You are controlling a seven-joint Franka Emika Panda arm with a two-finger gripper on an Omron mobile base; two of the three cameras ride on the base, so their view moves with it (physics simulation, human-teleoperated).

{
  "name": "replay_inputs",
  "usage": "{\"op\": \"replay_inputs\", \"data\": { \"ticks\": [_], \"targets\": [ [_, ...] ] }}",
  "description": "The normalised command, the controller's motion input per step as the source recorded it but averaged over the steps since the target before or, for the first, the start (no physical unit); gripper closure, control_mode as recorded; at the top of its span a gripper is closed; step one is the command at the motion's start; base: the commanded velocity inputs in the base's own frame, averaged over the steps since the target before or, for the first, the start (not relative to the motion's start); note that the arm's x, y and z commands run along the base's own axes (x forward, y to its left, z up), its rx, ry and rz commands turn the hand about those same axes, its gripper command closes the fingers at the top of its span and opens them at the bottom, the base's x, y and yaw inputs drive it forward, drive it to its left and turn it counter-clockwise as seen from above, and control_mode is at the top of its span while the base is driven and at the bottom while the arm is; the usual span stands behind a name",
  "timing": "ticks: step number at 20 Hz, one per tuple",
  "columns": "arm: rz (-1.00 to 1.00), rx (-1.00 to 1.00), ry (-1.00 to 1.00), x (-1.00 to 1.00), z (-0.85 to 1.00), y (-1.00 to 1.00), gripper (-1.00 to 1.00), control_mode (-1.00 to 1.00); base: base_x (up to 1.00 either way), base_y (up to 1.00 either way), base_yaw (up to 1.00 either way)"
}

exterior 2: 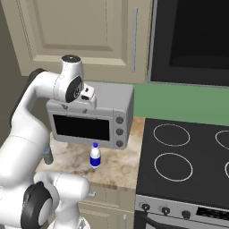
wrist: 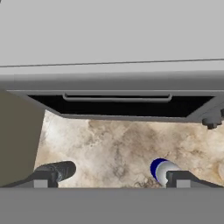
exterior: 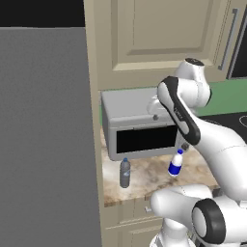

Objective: Take the bottled waters from the counter and place them in the freezer to freeze. Close the freezer door after placing the bottles.

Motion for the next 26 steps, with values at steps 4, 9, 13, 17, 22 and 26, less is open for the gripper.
{"op": "replay_inputs", "data": {
  "ticks": [4, 9, 13, 17, 22, 26],
  "targets": [
    [0.0, 0.02, -0.02, -0.03, -0.02, -0.01, -1.0, -1.0, 0.0, 0.0, 0.0],
    [0.0, 0.0, 0.0, -0.03, 0.0, -0.02, -1.0, -1.0, 0.0, 0.0, 0.0],
    [0.0, 0.02, -0.03, -0.14, 0.0, -0.09, -1.0, -1.0, 0.0, 0.0, 0.0],
    [0.0, 0.01, -0.06, -0.15, 0.0, -0.09, -1.0, -1.0, 0.0, 0.0, 0.0],
    [0.0, 0.03, -0.07, -0.16, 0.0, -0.13, -1.0, -1.0, 0.0, 0.0, 0.0],
    [0.0, 0.03, -0.07, -0.14, 0.0, -0.16, -1.0, -1.0, 0.0, 0.0, 0.0]
  ]
}}
